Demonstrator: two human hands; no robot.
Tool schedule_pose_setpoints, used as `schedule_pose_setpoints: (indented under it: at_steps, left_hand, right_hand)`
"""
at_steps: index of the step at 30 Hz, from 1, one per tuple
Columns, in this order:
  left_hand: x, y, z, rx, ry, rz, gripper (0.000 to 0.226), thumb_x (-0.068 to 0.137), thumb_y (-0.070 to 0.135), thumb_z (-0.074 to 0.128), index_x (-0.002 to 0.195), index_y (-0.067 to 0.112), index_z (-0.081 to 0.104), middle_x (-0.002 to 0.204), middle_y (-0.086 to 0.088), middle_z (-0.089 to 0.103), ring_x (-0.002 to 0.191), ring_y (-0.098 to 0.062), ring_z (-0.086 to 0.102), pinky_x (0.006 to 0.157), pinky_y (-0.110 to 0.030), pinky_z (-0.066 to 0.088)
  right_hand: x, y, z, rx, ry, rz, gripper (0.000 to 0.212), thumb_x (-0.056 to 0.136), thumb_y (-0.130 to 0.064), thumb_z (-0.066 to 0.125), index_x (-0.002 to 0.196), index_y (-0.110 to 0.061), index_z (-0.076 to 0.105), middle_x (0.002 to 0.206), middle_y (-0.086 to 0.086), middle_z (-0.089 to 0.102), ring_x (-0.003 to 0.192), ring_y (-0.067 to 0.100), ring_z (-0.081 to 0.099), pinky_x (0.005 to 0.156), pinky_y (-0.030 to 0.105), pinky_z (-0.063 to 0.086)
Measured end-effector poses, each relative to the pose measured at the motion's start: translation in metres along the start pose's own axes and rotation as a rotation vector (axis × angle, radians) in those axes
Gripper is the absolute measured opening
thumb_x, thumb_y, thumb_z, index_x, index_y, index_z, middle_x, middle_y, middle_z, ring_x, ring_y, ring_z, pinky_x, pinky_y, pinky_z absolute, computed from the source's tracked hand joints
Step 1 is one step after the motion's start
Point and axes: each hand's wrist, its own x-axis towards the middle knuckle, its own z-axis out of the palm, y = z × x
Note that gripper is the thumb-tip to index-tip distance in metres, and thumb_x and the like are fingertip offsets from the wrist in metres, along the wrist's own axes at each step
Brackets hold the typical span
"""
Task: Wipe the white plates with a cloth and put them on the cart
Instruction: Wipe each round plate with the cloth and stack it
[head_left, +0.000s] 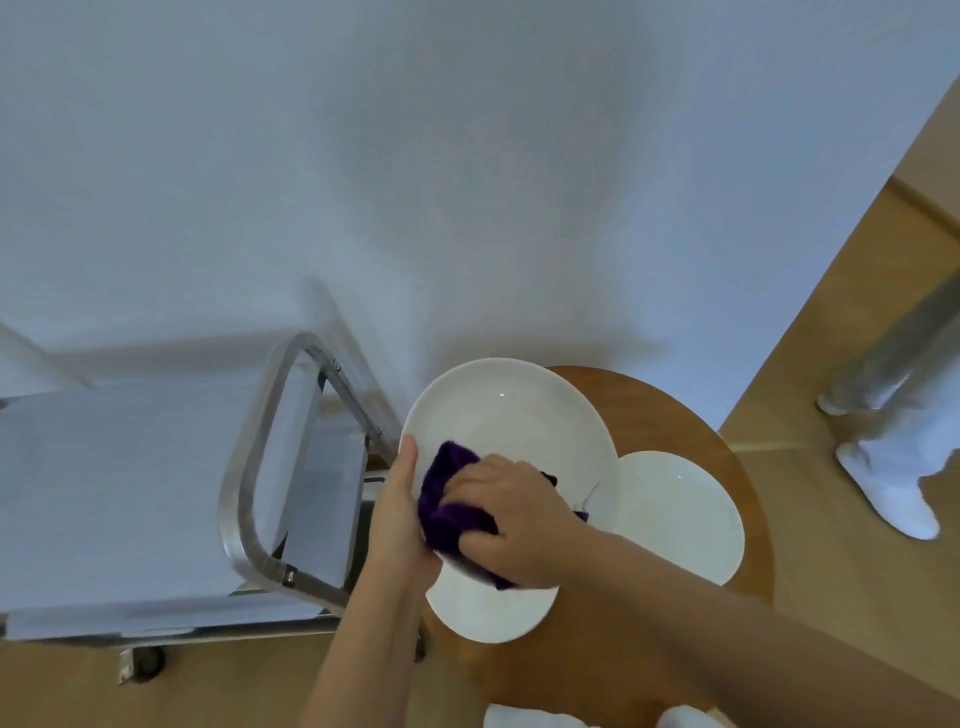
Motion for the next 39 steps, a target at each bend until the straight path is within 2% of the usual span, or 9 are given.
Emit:
schedule_pose_setpoints:
  at_steps: [7, 11, 15, 18, 22, 25, 27, 32, 39]
  left_hand:
    - [0.011, -0.008, -0.021, -0.081, -0.161, 0.017, 0.053, 0.094, 0.053, 0.037, 0.112, 0.017, 0.072, 0.107, -0.013, 0.072, 0.092, -0.031, 0.071, 0.065, -0.040, 0.058]
    - [0.014, -0.017, -0.035, 0.043, -0.098, 0.042, 0.055, 0.084, 0.050, 0.047, 0.126, 0.016, 0.059, 0.109, -0.012, 0.071, 0.095, -0.030, 0.070, 0.066, -0.040, 0.059]
    - [0.022, -0.043, -0.054, 0.206, 0.074, -0.070, 0.062, 0.079, 0.058, 0.048, 0.130, 0.023, 0.053, 0.119, -0.012, 0.065, 0.108, -0.034, 0.063, 0.089, -0.053, 0.053]
    - [0.036, -0.063, -0.070, 0.216, 0.122, -0.065, 0.056, 0.091, 0.047, 0.046, 0.135, 0.013, 0.048, 0.106, -0.017, 0.063, 0.083, -0.029, 0.067, 0.060, -0.040, 0.057]
    - [0.060, -0.088, -0.090, 0.271, 0.323, -0.127, 0.048, 0.096, 0.037, 0.053, 0.132, 0.006, 0.050, 0.109, -0.020, 0.064, 0.083, -0.035, 0.068, 0.051, -0.036, 0.056]
    - [0.076, -0.101, -0.100, 0.190, 0.391, -0.175, 0.055, 0.097, 0.039, 0.049, 0.139, 0.004, 0.041, 0.132, -0.026, 0.053, 0.116, -0.046, 0.054, 0.077, -0.046, 0.054]
    - [0.082, -0.105, -0.103, 0.171, 0.439, -0.196, 0.054, 0.097, 0.042, 0.047, 0.138, 0.007, 0.044, 0.134, -0.021, 0.053, 0.121, -0.041, 0.053, 0.092, -0.049, 0.050]
    - [0.085, -0.116, -0.105, 0.242, 0.375, -0.220, 0.050, 0.093, 0.051, 0.050, 0.132, 0.019, 0.051, 0.125, -0.014, 0.062, 0.112, -0.042, 0.059, 0.092, -0.065, 0.046]
    - [0.090, -0.123, -0.118, 1.025, 0.575, -0.137, 0.057, 0.096, 0.052, 0.033, 0.123, 0.006, 0.053, 0.126, -0.016, 0.058, 0.112, -0.033, 0.057, 0.098, -0.049, 0.047]
  right_hand:
    - [-0.019, 0.027, -0.020, 0.019, -0.447, 0.255, 0.022, 0.078, -0.031, 0.049, 0.084, -0.014, 0.061, 0.084, 0.004, 0.063, 0.078, 0.019, 0.057, 0.065, 0.030, 0.048]
    - [-0.016, 0.059, -0.023, -0.322, -0.599, 0.396, 0.022, 0.083, -0.032, 0.047, 0.075, -0.014, 0.057, 0.065, -0.002, 0.052, 0.059, 0.015, 0.049, 0.053, 0.026, 0.036]
    - [-0.025, 0.086, -0.005, -0.506, -0.444, 0.511, 0.025, 0.090, -0.036, 0.042, 0.079, -0.017, 0.054, 0.077, -0.002, 0.051, 0.074, 0.016, 0.048, 0.066, 0.029, 0.035]
    - [-0.041, 0.095, 0.005, -0.320, -0.226, 0.697, 0.024, 0.087, -0.034, 0.047, 0.074, -0.015, 0.053, 0.074, -0.002, 0.055, 0.069, 0.015, 0.052, 0.062, 0.028, 0.039]
    - [-0.058, 0.098, 0.018, -0.019, -0.064, 0.893, 0.023, 0.085, -0.023, 0.049, 0.065, -0.013, 0.049, 0.059, 0.001, 0.056, 0.053, 0.015, 0.052, 0.051, 0.026, 0.039]
    - [-0.067, 0.097, 0.029, 0.122, 0.020, 0.969, 0.023, 0.088, -0.024, 0.051, 0.067, -0.015, 0.052, 0.055, -0.001, 0.060, 0.044, 0.009, 0.053, 0.046, 0.021, 0.042]
    - [-0.071, 0.097, 0.035, 0.175, 0.052, 0.996, 0.024, 0.090, -0.027, 0.051, 0.067, -0.018, 0.052, 0.054, -0.002, 0.061, 0.044, 0.009, 0.055, 0.044, 0.018, 0.042]
    - [-0.073, 0.100, 0.046, 0.204, 0.038, 1.002, 0.017, 0.089, -0.026, 0.052, 0.073, -0.022, 0.051, 0.061, -0.003, 0.061, 0.050, 0.010, 0.058, 0.046, 0.017, 0.043]
    - [-0.078, 0.102, 0.054, 0.239, 0.056, 1.028, 0.018, 0.090, -0.021, 0.053, 0.073, -0.025, 0.049, 0.061, -0.004, 0.059, 0.050, 0.012, 0.059, 0.045, 0.016, 0.046]
